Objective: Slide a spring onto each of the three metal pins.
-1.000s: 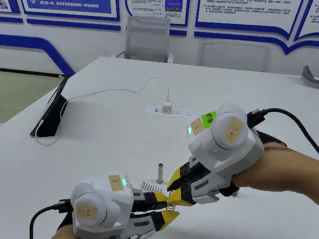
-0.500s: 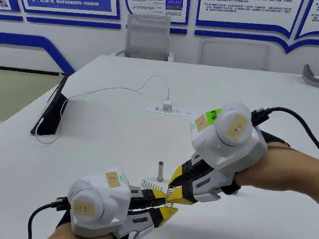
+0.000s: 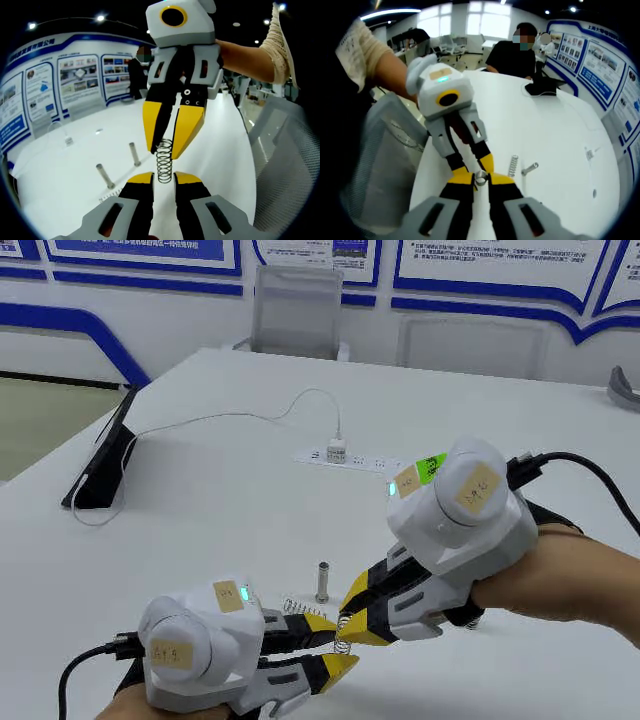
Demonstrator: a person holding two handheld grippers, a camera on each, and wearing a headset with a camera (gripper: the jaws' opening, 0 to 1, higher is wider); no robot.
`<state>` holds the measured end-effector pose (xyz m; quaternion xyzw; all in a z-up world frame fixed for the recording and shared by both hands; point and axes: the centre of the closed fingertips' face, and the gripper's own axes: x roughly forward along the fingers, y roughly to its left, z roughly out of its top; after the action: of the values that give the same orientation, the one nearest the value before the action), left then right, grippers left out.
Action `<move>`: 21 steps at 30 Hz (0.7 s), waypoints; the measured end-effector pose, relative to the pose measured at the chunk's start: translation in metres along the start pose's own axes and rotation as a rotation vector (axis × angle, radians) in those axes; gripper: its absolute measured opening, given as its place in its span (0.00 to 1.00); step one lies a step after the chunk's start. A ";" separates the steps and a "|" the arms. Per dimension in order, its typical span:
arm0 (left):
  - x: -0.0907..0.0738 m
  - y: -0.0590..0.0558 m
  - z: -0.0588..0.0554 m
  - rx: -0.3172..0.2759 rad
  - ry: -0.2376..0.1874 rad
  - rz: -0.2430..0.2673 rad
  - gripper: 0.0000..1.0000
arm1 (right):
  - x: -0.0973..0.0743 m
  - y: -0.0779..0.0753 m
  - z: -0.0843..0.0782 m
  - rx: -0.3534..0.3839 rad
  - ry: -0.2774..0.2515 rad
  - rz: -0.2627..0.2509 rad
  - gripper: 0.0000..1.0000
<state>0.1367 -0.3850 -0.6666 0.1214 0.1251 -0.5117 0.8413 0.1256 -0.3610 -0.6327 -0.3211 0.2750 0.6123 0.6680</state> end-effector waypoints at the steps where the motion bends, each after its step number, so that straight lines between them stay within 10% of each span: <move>1: 0.000 0.000 -0.001 -0.002 0.001 0.000 0.17 | 0.000 0.000 0.000 0.001 0.000 0.000 0.12; 21: -0.005 0.009 -0.009 -0.065 0.017 0.036 0.38 | -0.012 -0.019 -0.011 0.042 0.009 -0.051 0.12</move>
<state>0.1418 -0.3738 -0.6722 0.1008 0.1466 -0.4909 0.8528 0.1439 -0.3783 -0.6286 -0.3165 0.2825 0.5878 0.6888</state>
